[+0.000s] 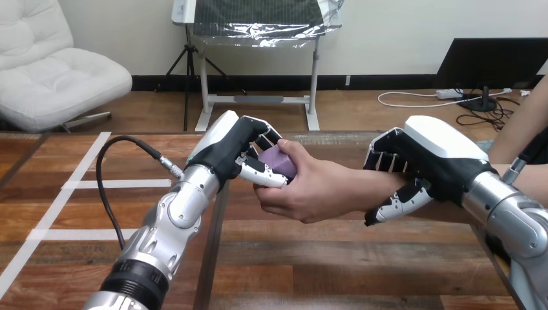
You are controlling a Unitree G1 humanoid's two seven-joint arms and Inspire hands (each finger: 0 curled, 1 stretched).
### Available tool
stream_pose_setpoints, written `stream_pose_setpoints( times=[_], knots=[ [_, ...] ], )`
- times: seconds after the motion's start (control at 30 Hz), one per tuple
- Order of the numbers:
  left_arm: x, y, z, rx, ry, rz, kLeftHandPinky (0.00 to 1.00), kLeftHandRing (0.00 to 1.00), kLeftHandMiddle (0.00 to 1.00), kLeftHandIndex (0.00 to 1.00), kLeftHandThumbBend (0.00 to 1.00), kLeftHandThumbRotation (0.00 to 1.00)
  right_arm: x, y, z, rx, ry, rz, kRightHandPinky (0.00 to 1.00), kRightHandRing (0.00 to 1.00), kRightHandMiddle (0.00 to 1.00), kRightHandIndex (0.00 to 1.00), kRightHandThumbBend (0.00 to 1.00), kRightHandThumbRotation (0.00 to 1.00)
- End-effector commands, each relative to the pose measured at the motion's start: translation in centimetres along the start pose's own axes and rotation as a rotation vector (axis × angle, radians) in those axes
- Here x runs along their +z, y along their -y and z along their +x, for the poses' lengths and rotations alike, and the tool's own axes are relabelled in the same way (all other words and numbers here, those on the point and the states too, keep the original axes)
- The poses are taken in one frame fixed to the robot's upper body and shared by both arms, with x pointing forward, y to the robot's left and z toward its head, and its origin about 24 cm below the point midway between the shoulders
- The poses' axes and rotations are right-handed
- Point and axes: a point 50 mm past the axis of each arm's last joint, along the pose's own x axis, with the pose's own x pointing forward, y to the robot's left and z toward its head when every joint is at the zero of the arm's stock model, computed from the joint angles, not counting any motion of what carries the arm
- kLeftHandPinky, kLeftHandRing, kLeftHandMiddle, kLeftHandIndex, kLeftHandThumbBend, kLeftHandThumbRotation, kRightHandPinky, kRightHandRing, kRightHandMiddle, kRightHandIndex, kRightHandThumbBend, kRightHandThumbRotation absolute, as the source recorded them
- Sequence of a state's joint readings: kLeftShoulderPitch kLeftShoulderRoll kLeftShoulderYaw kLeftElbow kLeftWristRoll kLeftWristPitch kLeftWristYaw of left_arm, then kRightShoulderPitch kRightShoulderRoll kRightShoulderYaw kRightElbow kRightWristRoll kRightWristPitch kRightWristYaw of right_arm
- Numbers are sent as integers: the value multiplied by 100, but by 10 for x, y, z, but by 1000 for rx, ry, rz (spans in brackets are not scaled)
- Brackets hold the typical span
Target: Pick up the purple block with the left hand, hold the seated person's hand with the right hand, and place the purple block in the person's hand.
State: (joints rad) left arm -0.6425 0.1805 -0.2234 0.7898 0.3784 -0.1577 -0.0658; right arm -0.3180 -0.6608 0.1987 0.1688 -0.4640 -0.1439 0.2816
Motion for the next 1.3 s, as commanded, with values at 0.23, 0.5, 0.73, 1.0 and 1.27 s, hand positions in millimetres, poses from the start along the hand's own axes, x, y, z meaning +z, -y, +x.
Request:
stream_pose_setpoints(
  times=[0.23, 0.5, 0.73, 1.0, 1.27],
  knots=[
    [40, -2, 11, -13, 148, 30, 20, 27, 35, 46, 65, 0, 6, -10, 3, 22, 24, 64, 32, 38, 43, 45, 86, 7],
    [36, -4, 9, -30, 103, 22, 35, 44, 49, 51, 66, 4, 4, -11, 2, 28, 31, 58, 34, 40, 45, 47, 87, 10],
    [34, -8, 6, -36, 92, 34, 45, 54, 60, 60, 67, 24, 4, -11, 1, 31, 42, 41, 35, 41, 47, 50, 88, 16],
    [31, -13, 1, -24, 86, 47, 49, 59, 64, 66, 67, 41, 4, -10, 1, 34, 55, 1, 34, 42, 49, 52, 88, 24],
    [25, -20, -4, 4, 91, 54, 50, 61, 66, 68, 63, 53, 4, -9, 0, 32, 69, -13, 34, 43, 50, 54, 87, 31]
  ],
)
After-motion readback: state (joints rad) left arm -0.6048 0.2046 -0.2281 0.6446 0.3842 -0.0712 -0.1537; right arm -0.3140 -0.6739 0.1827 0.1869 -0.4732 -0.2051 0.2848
